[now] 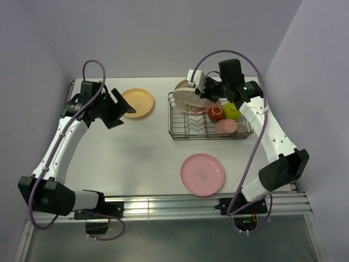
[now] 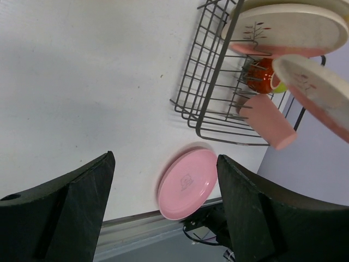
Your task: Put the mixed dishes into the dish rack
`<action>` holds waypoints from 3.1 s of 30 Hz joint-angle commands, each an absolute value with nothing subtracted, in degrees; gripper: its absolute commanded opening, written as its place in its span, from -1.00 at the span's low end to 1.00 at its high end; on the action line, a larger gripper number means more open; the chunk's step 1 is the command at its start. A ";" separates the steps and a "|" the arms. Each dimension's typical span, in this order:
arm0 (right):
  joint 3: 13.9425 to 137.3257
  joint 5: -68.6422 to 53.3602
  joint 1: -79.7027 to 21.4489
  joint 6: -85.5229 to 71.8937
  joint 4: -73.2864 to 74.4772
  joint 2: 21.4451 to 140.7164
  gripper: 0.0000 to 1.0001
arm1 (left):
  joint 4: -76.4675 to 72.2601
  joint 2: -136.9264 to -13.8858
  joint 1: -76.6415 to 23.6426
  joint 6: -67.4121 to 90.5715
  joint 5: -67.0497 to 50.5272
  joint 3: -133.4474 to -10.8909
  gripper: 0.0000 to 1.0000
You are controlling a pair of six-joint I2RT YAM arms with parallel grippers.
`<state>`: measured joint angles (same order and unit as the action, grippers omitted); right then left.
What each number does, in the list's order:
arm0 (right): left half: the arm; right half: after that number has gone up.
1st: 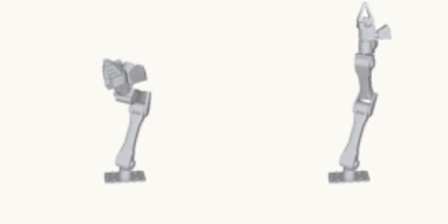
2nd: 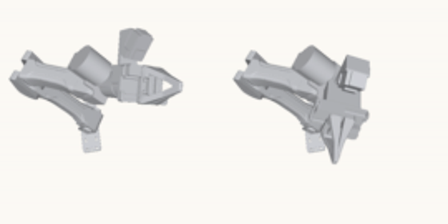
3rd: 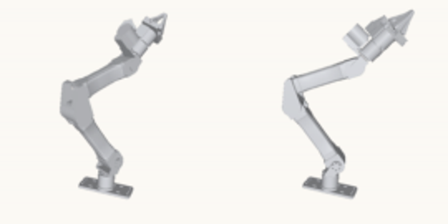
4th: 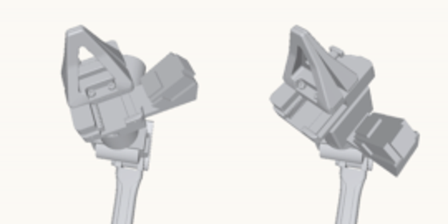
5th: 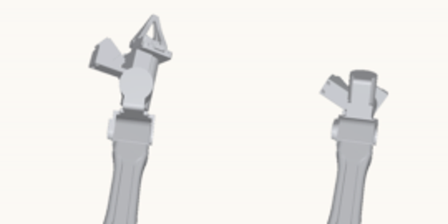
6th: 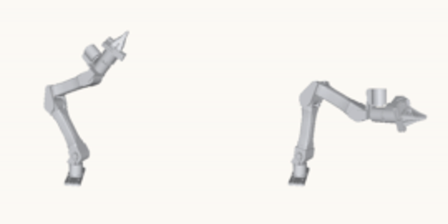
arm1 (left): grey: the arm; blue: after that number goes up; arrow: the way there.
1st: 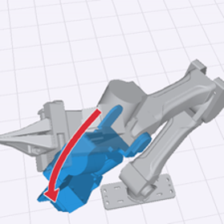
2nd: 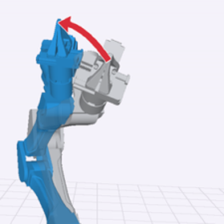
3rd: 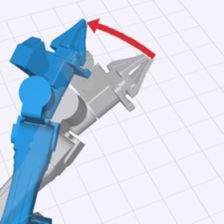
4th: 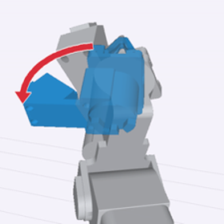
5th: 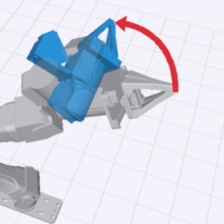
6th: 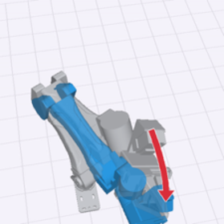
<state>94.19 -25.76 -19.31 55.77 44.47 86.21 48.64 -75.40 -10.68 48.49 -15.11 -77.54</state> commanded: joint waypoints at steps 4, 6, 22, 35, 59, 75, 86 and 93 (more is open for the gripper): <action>101.24 -24.35 -18.90 63.19 41.31 88.50 -1.00 | 46.05 -75.06 -11.34 45.88 -14.68 -74.27 0.62; 101.60 -24.00 -18.90 63.46 41.31 89.64 -1.00 | 46.05 -75.06 -11.51 45.79 -14.68 -73.74 0.62; 97.21 -24.43 -18.81 64.77 41.13 92.72 -1.00 | 46.14 -77.78 -11.87 45.09 -14.77 -73.13 0.61; 96.59 -23.30 -18.72 63.99 40.96 97.64 -1.00 | 45.36 -79.72 -11.87 45.09 -15.20 -71.28 0.61; 103.27 -18.10 -21.71 65.92 40.43 101.86 -1.00 | 44.03 -79.54 -11.87 45.09 -15.73 -67.06 0.61; 97.91 -17.84 -19.60 49.85 29.98 102.48 -0.24 | 45.96 -98.93 -11.87 46.67 -10.21 -84.34 0.59; 94.84 -20.83 -18.63 38.87 19.27 98.62 0.52 | 50.53 -109.50 -11.87 41.66 10.26 -96.85 0.61; 89.48 -15.49 -26.17 28.50 12.23 87.74 0.99 | 52.65 -115.83 -9.50 43.15 10.65 -100.89 0.57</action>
<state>90.21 -18.17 -21.12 35.70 20.32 96.03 50.61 -113.67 -11.03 42.89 8.93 -98.39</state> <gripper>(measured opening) 0.994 0.788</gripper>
